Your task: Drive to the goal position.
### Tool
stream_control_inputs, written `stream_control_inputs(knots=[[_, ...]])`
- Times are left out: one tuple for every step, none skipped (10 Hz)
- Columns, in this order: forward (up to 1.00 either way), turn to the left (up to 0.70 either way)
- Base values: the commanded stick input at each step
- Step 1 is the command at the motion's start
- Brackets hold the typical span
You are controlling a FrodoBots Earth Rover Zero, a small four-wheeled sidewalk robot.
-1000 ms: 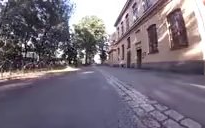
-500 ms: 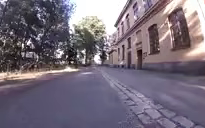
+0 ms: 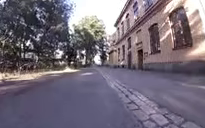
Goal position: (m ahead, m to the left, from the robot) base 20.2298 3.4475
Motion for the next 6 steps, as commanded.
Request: stream_control_inputs(knots=[[0.45,0.00],[0.45,0.00],[0.45,0.00],[0.45,0.00],[0.45,0.00],[0.45,0.00]])
